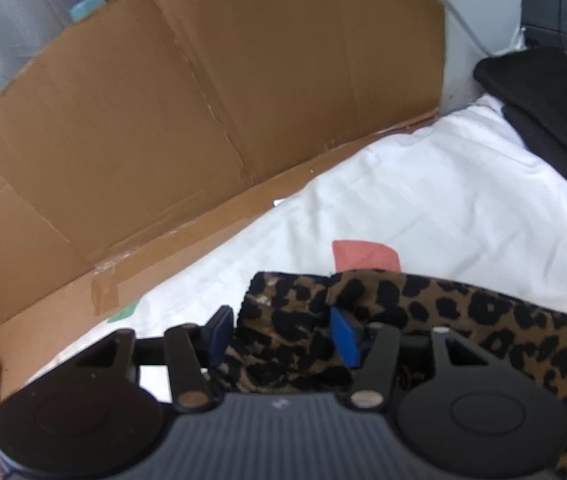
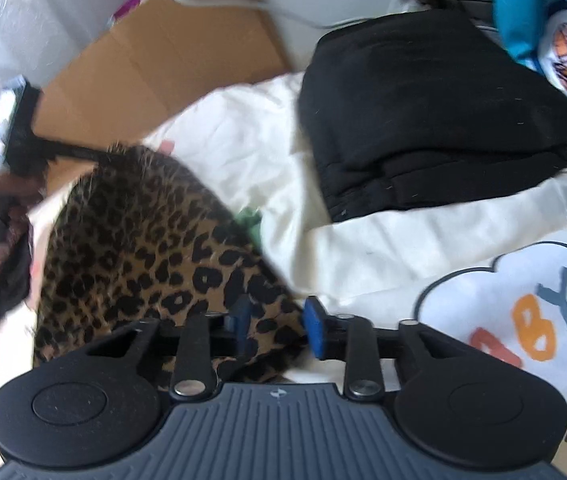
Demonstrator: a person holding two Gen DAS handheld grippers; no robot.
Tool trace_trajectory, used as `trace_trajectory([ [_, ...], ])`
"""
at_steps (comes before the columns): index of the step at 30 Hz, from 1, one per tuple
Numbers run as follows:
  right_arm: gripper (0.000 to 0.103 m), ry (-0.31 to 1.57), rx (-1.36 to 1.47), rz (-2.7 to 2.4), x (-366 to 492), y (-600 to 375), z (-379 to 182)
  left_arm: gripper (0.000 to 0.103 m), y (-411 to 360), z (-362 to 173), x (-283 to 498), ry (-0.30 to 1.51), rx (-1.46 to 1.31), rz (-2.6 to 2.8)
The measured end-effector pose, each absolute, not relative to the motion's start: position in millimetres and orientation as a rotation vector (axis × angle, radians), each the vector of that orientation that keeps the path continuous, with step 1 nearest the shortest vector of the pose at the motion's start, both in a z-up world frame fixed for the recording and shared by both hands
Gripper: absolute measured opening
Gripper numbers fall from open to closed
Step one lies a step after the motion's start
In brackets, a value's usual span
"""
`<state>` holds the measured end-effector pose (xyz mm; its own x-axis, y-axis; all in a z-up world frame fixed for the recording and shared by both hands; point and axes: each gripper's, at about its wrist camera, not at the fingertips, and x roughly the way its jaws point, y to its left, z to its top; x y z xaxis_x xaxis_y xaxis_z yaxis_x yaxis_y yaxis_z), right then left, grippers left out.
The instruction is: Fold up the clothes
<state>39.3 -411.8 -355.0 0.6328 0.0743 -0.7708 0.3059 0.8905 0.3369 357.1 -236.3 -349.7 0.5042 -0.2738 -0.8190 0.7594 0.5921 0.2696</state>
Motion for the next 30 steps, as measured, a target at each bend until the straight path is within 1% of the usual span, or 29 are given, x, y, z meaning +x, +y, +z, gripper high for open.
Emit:
trace_trajectory([
  [5,0.031,0.930,0.405,-0.152,53,-409,-364,0.054,-209,-327,345,0.792,0.656,-0.677],
  [8,0.030,0.939,0.419,-0.163,55,-416,-369,0.047,-196,-320,327,0.803,0.645,-0.761],
  [9,0.030,0.938,0.435,-0.163,55,-418,-369,0.043,-195,-320,320,0.803,0.657,-0.798],
  [11,0.030,0.936,0.441,-0.164,54,-418,-370,0.039,-196,-325,307,0.787,0.695,-0.840],
  [18,0.030,0.952,0.415,-0.143,54,-418,-374,0.036,-209,-369,316,0.855,0.726,-0.770],
  [22,0.030,0.958,0.414,-0.143,55,-418,-375,0.038,-218,-381,313,0.814,0.820,-0.765],
  [25,0.030,0.956,0.424,-0.144,53,-419,-375,0.036,-219,-371,315,0.840,0.809,-0.756],
  [30,0.030,0.952,0.439,-0.143,51,-420,-376,0.034,-190,-341,317,0.856,0.701,-0.802],
])
